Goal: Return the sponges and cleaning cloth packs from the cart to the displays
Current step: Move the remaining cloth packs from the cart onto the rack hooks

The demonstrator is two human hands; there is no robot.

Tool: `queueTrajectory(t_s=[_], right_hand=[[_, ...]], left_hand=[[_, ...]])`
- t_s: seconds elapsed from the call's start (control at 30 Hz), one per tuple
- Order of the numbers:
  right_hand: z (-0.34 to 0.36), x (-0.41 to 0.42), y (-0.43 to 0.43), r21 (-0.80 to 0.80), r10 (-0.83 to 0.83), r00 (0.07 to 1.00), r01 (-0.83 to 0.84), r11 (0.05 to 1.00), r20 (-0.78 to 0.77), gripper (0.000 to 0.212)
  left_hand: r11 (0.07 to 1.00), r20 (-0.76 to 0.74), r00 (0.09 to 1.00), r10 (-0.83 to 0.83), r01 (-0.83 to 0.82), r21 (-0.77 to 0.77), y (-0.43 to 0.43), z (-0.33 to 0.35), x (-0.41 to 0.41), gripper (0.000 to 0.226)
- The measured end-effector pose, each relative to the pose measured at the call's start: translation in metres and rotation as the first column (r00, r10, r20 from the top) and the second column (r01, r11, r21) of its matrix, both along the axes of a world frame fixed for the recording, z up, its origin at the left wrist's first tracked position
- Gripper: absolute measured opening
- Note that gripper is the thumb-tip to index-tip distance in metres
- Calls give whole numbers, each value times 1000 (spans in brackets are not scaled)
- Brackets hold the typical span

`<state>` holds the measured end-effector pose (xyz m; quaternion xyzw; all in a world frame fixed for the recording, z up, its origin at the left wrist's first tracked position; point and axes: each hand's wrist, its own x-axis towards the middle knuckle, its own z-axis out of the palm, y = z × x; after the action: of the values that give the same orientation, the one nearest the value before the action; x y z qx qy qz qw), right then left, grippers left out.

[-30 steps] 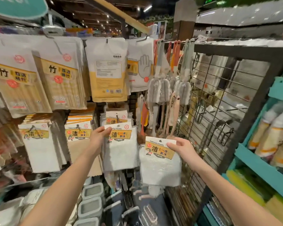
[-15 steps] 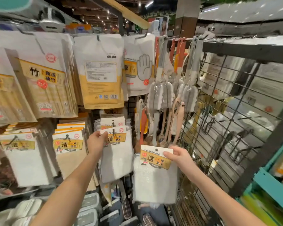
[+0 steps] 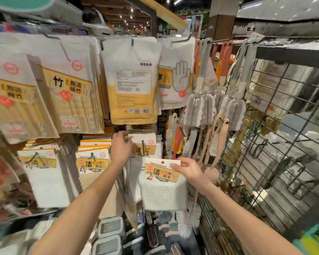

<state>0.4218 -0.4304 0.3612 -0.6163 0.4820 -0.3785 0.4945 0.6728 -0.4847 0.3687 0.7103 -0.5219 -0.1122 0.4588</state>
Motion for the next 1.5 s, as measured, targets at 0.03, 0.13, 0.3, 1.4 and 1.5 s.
queueTrajectory(t_s=[0.03,0.13,0.3,1.4,1.5], right_hand=[[0,11,-3,2,11,1000,-11,1000,-10,13],[-2,40,-14,26,43,999,-42,999,-12,16],[-10,62,-32,18,-11,1000,11,1000,14,15],[-15,112,-120,-185,-265,867,203,962,-423,33],[-12,120,-129,-179,-287,831,228,957,-476,40]], left_hand=[[998,-5,999,-48,48,-27,7,2,2,29],[983,-68,982,-179,175,-53,26,5,11,22],[969,-147,958,-246,241,-51,49,7,29,17],[941,-279,918,-282,321,106,65,-8,16,21],[941,-273,920,-281,320,112,64,-8,15,20]])
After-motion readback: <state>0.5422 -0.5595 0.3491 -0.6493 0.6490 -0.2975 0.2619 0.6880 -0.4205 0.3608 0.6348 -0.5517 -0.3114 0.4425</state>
